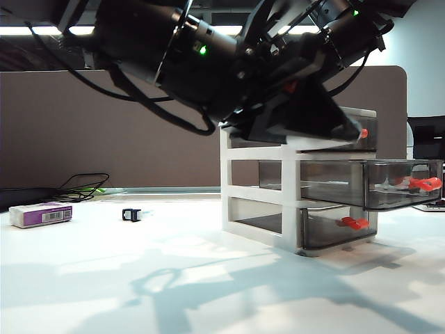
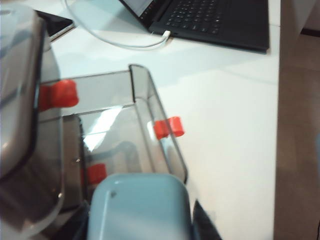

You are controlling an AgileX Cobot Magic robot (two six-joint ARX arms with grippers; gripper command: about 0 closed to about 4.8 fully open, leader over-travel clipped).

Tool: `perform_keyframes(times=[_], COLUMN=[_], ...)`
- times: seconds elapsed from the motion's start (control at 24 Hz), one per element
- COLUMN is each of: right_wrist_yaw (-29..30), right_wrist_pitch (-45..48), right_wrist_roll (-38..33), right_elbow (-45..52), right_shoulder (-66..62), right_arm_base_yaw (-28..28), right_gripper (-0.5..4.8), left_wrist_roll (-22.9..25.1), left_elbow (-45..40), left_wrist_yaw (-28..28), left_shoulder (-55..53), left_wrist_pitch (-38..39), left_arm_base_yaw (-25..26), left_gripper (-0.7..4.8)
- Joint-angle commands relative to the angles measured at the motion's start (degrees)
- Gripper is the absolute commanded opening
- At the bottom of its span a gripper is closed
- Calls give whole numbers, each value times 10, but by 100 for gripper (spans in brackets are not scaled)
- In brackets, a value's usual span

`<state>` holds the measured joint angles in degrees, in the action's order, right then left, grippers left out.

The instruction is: Open the second layer of the drawer on the table, pick up the earphone case on the table and put it in, and finally close the drawer.

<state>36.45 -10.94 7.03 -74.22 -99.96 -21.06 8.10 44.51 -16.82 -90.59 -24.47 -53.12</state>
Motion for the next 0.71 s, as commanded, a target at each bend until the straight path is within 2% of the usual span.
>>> perform_keyframes(times=[0.04,0.25,0.33,0.58,0.71], right_wrist_yaw=[-3,-1,0,-1,-1], right_wrist_pitch=[-42,-43,-43,-41,-41], right_wrist_roll=[-11,-15,-15,-15,-15], right_elbow=[4,4,4,4,4], right_shoulder=[-6,-6,-6,-6,-6], right_arm_base_yaw=[-3,-9,-10,-16,-17], right_gripper=[-5,-5,-5,-5,-5], left_wrist_roll=[0,0,3,0,0], left_elbow=[8,43,60,79,79], left_wrist_yaw=[1,5,31,35,63], left_shoulder=[-3,-17,-26,-49,-58], left_wrist_pitch=[-26,-21,-17,-15,-31], left_arm_base_yaw=[-14,-16,-27,-36,-49], left_gripper=[-6,-6,-6,-6,-6])
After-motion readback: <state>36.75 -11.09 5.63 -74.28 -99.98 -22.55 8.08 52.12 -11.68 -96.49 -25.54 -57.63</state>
